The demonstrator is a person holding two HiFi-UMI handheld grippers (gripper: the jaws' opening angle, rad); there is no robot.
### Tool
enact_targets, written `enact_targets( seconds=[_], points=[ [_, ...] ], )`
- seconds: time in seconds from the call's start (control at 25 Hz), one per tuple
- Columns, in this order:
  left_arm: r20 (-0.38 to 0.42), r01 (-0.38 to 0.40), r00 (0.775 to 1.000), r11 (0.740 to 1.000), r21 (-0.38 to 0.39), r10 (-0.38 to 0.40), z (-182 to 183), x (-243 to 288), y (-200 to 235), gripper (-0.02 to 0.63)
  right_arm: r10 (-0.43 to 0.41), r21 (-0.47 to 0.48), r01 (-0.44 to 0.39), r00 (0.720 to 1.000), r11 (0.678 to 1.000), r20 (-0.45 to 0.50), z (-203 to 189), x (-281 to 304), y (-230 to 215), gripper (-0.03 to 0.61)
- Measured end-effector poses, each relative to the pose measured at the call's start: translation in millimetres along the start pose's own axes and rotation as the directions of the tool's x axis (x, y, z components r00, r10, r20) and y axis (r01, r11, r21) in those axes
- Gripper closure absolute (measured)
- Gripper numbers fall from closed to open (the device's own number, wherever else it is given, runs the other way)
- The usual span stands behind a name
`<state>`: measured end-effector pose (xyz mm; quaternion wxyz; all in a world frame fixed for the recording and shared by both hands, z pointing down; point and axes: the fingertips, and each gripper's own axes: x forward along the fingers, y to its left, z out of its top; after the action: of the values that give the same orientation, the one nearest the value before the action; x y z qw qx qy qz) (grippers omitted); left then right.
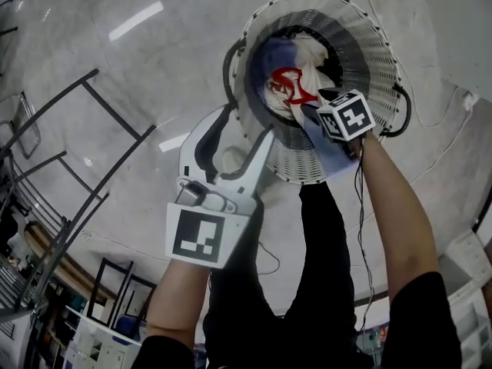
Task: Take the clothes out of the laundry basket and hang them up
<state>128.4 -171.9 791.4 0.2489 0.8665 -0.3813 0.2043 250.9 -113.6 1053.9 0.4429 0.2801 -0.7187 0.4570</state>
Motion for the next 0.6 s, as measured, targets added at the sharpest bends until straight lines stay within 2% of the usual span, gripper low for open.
enact_targets(
  seconds=[0.12, 0.32, 0.48, 0.6],
  points=[
    [-0.005, 0.000, 1.000, 1.000, 0.003, 0.000, -11, 4, 3, 0.390, 0.005, 0.022, -0.003, 0.994, 1.000, -0.110, -18, 30, -12, 0.308],
    [-0.022, -0.004, 1.000, 1.000, 0.015, 0.005, -25, 8, 8, 0.390, 0.020, 0.043, -0.010, 0.972, 0.999, -0.235, -46, 67, -23, 0.310],
    [-0.022, -0.018, 1.000, 1.000, 0.013, 0.018, -33, 10, 13, 0.390, 0.002, 0.008, 0.001, 0.931, 1.000, -0.366, -75, 91, -32, 0.304],
    [-0.025, -0.026, 0.999, 1.000, 0.014, 0.026, -41, 11, 16, 0.390, -0.034, -0.038, 0.019, 0.894, 0.999, -0.446, -92, 102, -37, 0.325]
  ],
)
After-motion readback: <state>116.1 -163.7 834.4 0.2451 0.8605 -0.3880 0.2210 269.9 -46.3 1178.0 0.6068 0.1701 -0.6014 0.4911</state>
